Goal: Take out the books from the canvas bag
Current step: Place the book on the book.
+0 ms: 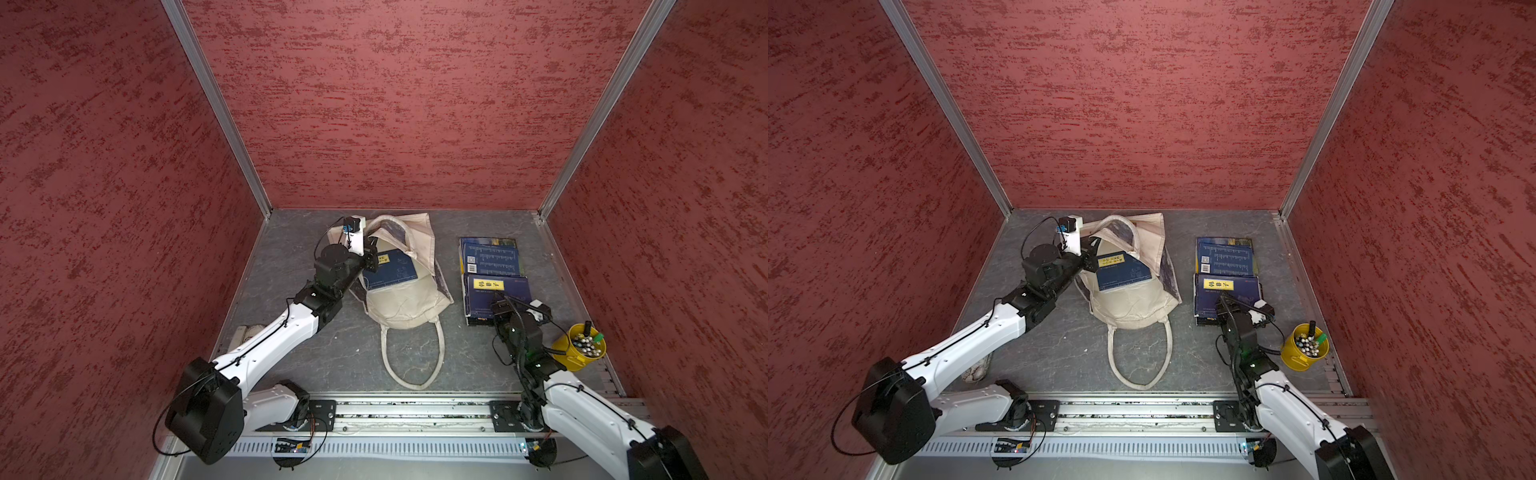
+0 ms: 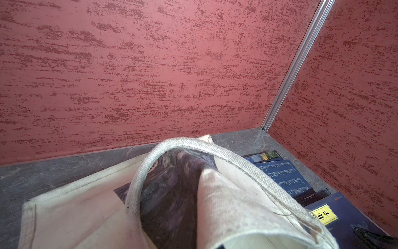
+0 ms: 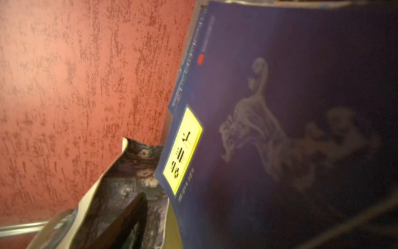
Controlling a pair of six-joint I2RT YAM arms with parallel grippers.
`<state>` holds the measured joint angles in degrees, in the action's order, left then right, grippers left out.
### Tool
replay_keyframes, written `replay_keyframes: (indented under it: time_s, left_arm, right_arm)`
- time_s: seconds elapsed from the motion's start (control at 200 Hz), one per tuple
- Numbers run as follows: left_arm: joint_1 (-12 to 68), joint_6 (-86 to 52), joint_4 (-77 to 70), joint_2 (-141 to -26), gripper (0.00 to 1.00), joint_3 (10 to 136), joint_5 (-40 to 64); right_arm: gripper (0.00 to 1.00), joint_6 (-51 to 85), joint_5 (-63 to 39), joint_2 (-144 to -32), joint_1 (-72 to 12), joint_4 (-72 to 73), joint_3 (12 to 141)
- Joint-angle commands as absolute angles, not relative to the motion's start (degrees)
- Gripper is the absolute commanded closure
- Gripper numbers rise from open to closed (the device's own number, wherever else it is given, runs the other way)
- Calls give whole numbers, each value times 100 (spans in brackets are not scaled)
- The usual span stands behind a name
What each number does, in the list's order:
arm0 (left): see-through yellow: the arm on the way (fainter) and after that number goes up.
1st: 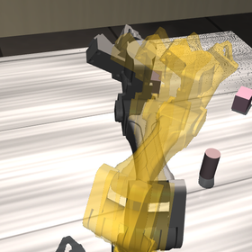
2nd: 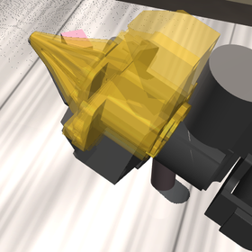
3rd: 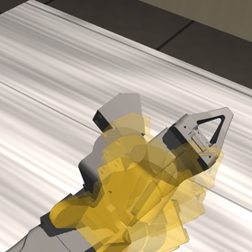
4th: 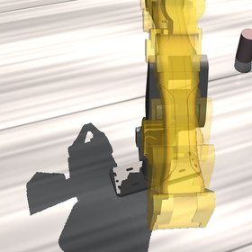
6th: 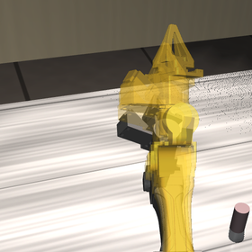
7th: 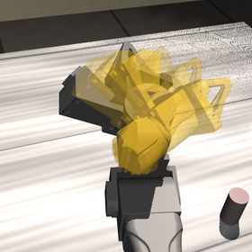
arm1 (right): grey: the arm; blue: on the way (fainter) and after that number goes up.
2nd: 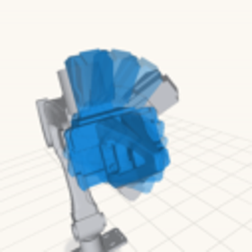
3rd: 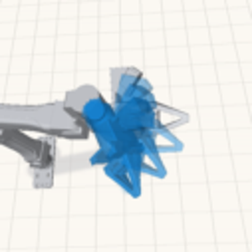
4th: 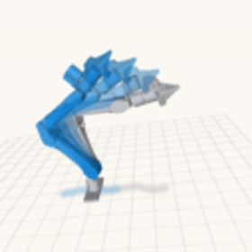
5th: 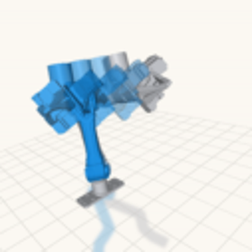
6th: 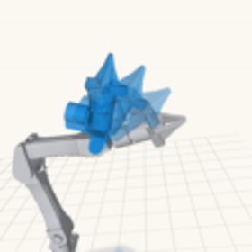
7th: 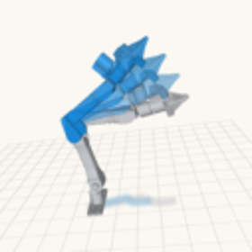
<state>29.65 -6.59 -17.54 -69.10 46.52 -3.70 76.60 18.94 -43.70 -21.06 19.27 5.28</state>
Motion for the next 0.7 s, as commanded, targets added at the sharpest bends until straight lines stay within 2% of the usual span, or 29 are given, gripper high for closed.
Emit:
replay_keyframes:
  time_s: [0.0,0.18,0.396,0.541,0.696]
  left_arm:
    - [2979,-602,-1806,-6873,100,4808,-303]
    - [2975,-600,-1793,-6873,100,4819,-270]
    - [2979,-590,-1779,-6873,100,4843,-233]
    - [2975,-582,-1765,-6864,100,4848,-207]
    - [2953,-642,-1745,-6873,100,4878,-130]
  right_arm:
    - [1,7791,1667,-4173,-2064,749,743]
    - [1,8160,1572,-3860,-2063,-1194,1572]
    - [1,8297,1142,-3841,-2061,-2473,2248]
    - [1,8263,846,-3610,-2065,-2948,2452]
    - [1,8126,754,-2841,-2063,-2975,2466]
